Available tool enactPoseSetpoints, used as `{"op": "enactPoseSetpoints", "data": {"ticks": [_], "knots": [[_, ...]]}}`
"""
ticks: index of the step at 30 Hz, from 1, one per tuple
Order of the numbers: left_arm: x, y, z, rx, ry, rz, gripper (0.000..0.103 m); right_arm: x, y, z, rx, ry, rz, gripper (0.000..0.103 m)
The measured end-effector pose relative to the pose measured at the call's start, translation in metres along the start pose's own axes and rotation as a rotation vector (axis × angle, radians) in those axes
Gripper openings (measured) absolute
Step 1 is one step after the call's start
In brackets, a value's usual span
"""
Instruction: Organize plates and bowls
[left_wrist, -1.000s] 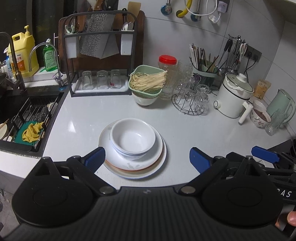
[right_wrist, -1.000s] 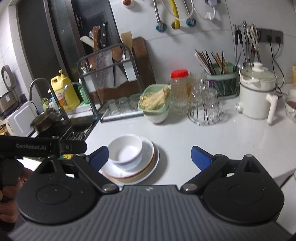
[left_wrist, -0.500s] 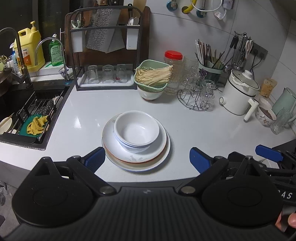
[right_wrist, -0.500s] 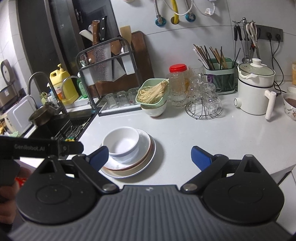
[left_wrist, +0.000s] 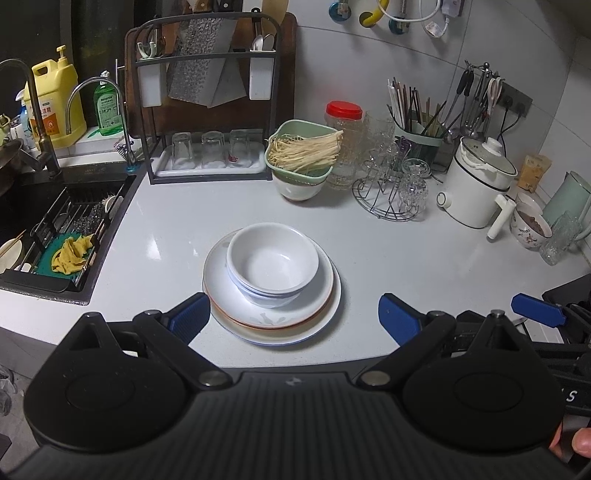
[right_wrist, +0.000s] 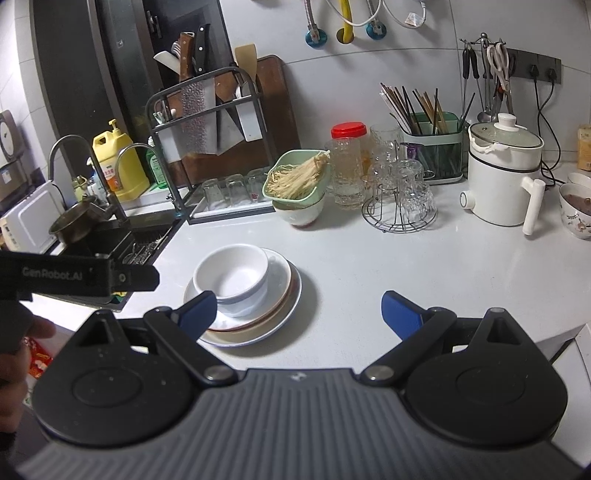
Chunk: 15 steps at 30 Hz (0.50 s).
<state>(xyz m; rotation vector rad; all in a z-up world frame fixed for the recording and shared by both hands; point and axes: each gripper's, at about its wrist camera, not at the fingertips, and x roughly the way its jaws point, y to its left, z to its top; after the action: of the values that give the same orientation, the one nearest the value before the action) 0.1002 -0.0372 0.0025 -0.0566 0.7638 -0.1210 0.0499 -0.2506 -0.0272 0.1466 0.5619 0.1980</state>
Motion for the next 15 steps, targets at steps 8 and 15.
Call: {"op": "enactPoseSetpoints", "data": {"ticks": [8, 15], "knots": [[0.001, 0.010, 0.002, -0.002, 0.006, 0.008, 0.099, 0.007, 0.011, 0.002, -0.019, 0.003, 0.015, 0.097], [0.001, 0.013, 0.004, 0.008, 0.011, 0.021, 0.099, 0.010, 0.014, 0.001, 0.001, 0.009, 0.017, 0.097]]}}
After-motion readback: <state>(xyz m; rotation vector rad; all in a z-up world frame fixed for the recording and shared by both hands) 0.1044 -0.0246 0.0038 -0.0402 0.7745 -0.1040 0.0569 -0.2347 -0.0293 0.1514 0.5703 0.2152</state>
